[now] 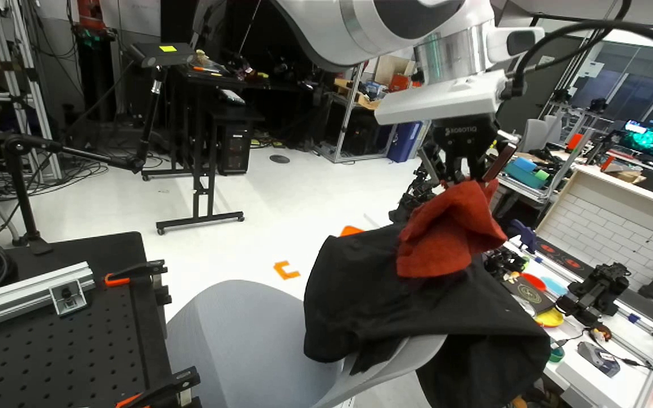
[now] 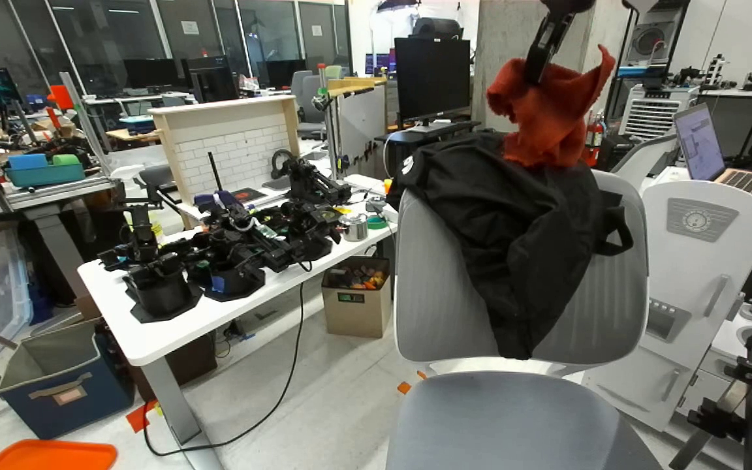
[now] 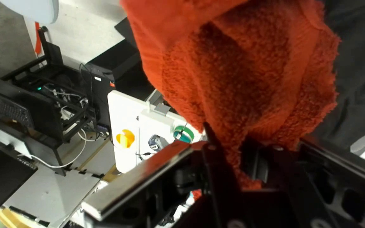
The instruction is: Put the black clothing on the backrest of the chair then put the red towel on the backrest.
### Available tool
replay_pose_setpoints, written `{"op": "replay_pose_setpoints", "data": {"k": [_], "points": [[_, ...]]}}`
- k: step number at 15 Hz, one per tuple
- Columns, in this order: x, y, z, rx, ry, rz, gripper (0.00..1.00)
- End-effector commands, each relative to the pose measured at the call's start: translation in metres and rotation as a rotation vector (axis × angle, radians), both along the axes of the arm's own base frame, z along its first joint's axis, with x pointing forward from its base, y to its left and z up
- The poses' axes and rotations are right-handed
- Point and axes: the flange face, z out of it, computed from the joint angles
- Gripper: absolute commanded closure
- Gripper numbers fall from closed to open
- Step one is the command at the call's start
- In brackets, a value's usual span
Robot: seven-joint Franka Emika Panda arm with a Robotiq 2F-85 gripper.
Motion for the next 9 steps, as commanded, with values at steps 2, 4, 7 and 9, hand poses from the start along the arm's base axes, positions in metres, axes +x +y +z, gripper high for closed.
{"op": "replay_pose_setpoints", "data": {"k": [2,4,7,9], "points": [[-0.005,-0.028,-0.046,-0.012,0.038,-0.031,0.97],[-0.003,-0.042,-0.060,-0.024,0.047,-0.041,0.97],[-0.007,-0.058,-0.061,-0.040,0.052,-0.050,0.54],[-0.012,-0.063,-0.052,-0.053,0.043,-0.052,0.40]]}}
